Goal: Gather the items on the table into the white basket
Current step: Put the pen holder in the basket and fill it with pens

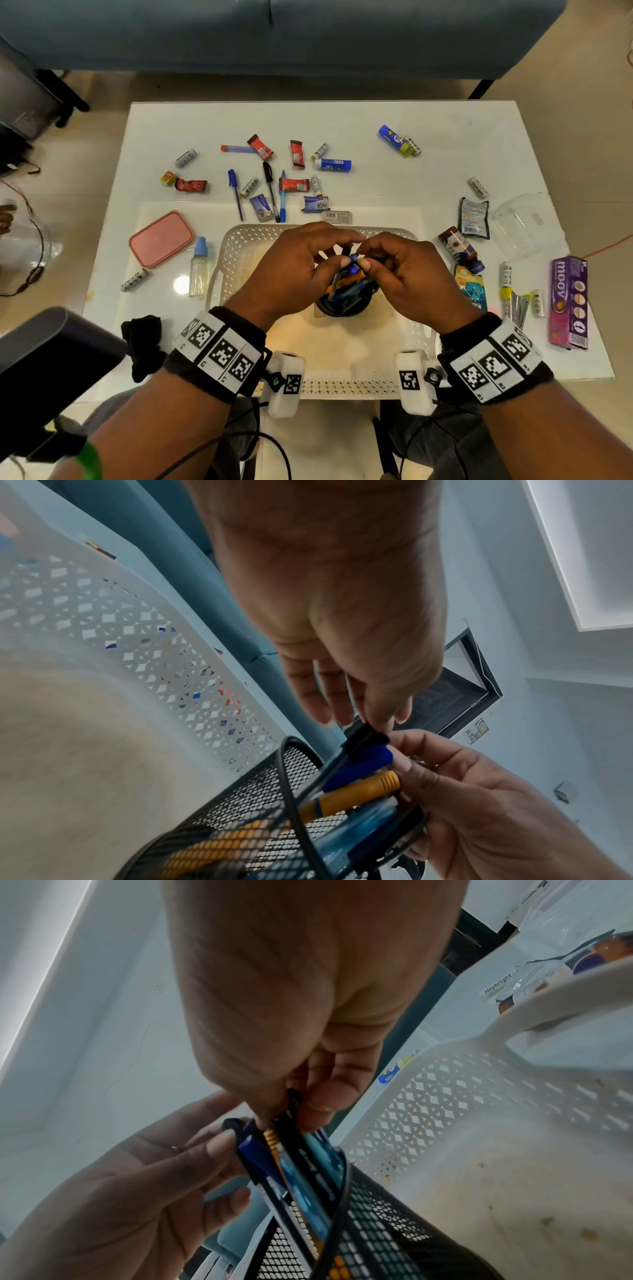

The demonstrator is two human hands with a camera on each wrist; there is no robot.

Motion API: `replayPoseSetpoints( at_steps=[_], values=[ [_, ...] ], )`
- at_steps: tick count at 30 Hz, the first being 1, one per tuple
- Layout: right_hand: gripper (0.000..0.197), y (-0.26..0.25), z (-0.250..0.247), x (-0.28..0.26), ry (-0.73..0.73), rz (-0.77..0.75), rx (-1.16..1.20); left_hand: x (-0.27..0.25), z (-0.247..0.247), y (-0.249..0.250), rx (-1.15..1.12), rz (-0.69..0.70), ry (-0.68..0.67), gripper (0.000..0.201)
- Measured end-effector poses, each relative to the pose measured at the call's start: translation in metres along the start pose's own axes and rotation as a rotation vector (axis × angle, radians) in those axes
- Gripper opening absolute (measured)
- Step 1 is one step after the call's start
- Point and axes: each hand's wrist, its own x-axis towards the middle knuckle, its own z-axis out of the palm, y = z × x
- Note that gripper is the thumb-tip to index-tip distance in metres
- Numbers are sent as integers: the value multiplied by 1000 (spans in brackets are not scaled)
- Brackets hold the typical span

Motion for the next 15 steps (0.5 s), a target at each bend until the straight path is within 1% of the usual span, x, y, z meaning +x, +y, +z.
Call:
replayPoseSetpoints(
  at_steps=[2, 3, 7, 9, 12, 15],
  values=[
    [13, -1, 0, 0, -3, 8, 4, 0, -1, 2, -29, 3, 21, 37],
    [15, -2, 1, 0, -4, 9, 8, -1, 0, 1, -41, -9, 10, 36],
    [14, -6, 2, 0, -5, 1, 19, -1, 7, -4, -35, -108, -77, 34],
    [15, -5, 3, 0, 5, -20, -13, -1, 8, -5, -54, -160, -85, 30],
    [21, -3, 4, -1, 12, -22, -30, 0, 7, -5, -47, -189, -27, 23],
    [20, -2, 6, 0, 1, -38, -35, 1, 3, -7, -9, -204, 36, 18]
  ],
)
